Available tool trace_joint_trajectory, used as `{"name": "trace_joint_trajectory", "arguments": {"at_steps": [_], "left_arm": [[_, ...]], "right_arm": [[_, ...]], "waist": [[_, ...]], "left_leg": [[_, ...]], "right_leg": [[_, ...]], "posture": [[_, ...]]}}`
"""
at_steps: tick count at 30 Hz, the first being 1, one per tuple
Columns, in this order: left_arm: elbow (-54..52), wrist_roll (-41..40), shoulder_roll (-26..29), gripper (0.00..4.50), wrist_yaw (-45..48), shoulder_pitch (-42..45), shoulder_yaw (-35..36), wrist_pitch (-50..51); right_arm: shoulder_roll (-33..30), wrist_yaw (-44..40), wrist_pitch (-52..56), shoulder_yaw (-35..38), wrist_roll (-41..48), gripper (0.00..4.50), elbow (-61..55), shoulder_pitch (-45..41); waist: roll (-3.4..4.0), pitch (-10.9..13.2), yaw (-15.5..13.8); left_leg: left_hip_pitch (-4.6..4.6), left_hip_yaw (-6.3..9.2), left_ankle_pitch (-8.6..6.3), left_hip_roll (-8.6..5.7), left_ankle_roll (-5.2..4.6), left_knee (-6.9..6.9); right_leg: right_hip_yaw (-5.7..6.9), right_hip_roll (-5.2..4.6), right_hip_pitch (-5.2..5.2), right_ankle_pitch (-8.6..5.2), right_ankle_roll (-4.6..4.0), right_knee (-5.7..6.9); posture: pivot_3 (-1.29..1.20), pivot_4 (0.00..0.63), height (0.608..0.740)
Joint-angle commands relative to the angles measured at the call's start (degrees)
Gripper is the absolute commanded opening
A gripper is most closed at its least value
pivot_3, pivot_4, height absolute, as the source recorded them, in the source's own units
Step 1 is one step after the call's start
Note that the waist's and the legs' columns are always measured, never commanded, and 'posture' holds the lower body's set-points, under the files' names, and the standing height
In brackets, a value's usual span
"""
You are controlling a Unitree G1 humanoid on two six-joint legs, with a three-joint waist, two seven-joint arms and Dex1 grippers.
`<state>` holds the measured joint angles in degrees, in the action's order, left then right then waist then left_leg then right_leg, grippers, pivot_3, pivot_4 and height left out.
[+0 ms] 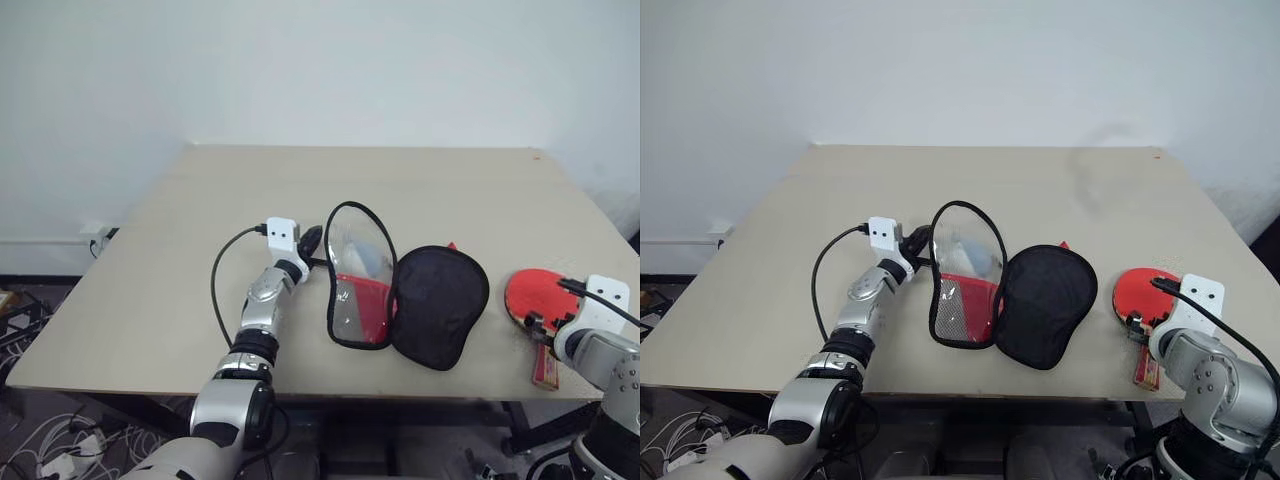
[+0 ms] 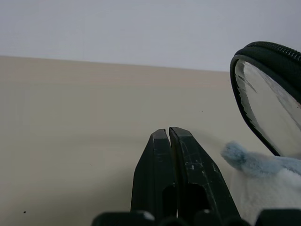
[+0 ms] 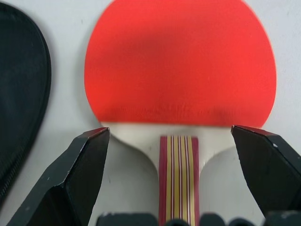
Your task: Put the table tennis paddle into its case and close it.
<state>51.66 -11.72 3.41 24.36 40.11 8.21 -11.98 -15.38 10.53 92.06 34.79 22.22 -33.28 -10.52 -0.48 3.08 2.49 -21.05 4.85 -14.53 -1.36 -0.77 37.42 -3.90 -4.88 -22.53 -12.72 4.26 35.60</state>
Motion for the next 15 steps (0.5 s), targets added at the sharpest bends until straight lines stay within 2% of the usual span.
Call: {"name": "trace_joint_trajectory", "arguments": {"at_steps": [1, 15], "left_arm": [[-0.4, -0.1, 0.0, 0.0, 0.4, 2.2, 0.2, -1.4], [-0.4, -0.2, 0.2, 0.0, 0.4, 2.2, 0.4, -1.4]], "right_arm": [[0.4, 2.7, 0.4, 0.9, 4.7, 4.48, -2.1, 0.9], [-0.1, 13.9, 0.4, 4.2, 19.5, 4.48, 1.5, 3.3]], "waist": [[0.0, 0.0, 0.0], [-0.05, 0.0, 0.0]], "left_leg": [[0.0, -0.01, 0.0, 0.0, 0.0, 0.0], [-0.04, 0.0, 0.0, 0.0, 0.0, -0.01]], "right_leg": [[0.0, 0.0, -0.01, 0.0, 0.0, 0.0], [0.0, 0.0, -0.01, 0.0, 0.0, -0.05]], "posture": [[0.0, 0.0, 0.74], [0.0, 0.0, 0.74]]}}
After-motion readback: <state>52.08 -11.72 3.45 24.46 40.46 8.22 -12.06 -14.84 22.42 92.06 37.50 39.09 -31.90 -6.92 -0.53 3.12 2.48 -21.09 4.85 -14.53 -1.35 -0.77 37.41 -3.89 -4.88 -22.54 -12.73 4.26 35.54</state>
